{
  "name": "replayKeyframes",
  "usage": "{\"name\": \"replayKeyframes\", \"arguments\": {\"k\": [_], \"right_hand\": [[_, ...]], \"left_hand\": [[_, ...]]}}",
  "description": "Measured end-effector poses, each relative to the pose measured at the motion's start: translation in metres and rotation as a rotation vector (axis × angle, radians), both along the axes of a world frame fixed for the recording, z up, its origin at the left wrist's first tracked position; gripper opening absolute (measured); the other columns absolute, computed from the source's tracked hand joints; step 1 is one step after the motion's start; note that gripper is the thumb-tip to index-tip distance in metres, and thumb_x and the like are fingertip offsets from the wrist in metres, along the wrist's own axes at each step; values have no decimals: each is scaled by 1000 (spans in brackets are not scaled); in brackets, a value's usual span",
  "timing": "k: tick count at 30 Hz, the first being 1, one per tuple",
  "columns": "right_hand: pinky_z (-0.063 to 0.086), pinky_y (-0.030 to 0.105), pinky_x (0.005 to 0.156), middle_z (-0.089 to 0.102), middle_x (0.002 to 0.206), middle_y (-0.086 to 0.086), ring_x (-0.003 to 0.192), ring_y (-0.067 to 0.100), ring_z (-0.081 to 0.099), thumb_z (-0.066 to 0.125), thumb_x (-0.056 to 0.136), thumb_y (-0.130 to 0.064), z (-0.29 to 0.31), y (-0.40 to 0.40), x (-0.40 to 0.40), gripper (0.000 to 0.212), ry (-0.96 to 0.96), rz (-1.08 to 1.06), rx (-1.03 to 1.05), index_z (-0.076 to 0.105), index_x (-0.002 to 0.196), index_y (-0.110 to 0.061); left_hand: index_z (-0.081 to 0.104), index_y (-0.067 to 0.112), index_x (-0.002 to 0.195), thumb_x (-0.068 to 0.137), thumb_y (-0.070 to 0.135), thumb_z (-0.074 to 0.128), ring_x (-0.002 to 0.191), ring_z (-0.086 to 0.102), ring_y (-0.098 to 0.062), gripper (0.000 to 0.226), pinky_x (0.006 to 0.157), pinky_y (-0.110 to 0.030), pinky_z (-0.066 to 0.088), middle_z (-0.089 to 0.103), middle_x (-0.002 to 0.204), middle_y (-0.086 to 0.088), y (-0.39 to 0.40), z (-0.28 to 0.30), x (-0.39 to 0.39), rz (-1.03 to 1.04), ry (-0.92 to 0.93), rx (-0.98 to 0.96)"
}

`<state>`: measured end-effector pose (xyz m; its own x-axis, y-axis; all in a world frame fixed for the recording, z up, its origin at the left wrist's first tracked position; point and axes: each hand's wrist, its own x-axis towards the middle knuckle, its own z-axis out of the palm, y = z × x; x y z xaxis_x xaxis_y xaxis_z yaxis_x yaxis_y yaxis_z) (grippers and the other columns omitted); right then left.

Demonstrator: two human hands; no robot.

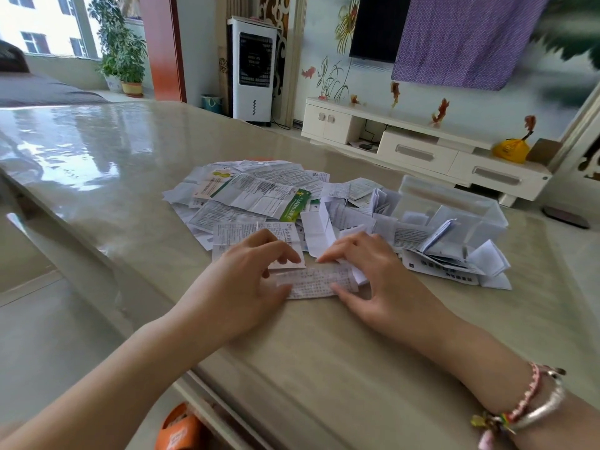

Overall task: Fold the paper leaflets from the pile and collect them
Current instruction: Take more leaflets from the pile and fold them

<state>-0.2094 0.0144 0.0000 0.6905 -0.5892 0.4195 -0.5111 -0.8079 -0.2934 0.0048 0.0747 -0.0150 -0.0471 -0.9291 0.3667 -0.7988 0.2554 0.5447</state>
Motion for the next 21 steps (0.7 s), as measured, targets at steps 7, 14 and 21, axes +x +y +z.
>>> {"name": "replayKeyframes", "arguments": {"k": [7, 14, 21], "right_hand": [[44, 33, 96, 63, 112, -16, 109, -1, 55, 55, 89, -48, 3, -1, -7, 34, 151, 100, 32, 60, 117, -31], [44, 26, 89, 69, 105, -14, 101, 3, 60, 57, 91, -25, 4, 2, -5, 23, 157, 84, -118, 66, 112, -27], [50, 17, 76, 70, 85, -23, 82, -3, 64, 70, 84, -4, 10, 9, -5, 31, -273, 17, 189, 70, 90, -35]], "left_hand": [[71, 36, 93, 67, 67, 56, 82, 51, 5, 43, 75, -26, 47, 56, 96, 19, 0, 0, 2, -96, -35, 14], [72, 34, 81, 76, 51, 61, 71, 59, -4, 21, 67, -35, 52, 62, 85, 18, 1, 7, 0, -60, 48, -31], [68, 27, 102, 78, 11, 77, 73, 67, -4, 30, 74, -22, 56, 62, 103, 15, -2, 16, -13, -11, 331, -146]]}}
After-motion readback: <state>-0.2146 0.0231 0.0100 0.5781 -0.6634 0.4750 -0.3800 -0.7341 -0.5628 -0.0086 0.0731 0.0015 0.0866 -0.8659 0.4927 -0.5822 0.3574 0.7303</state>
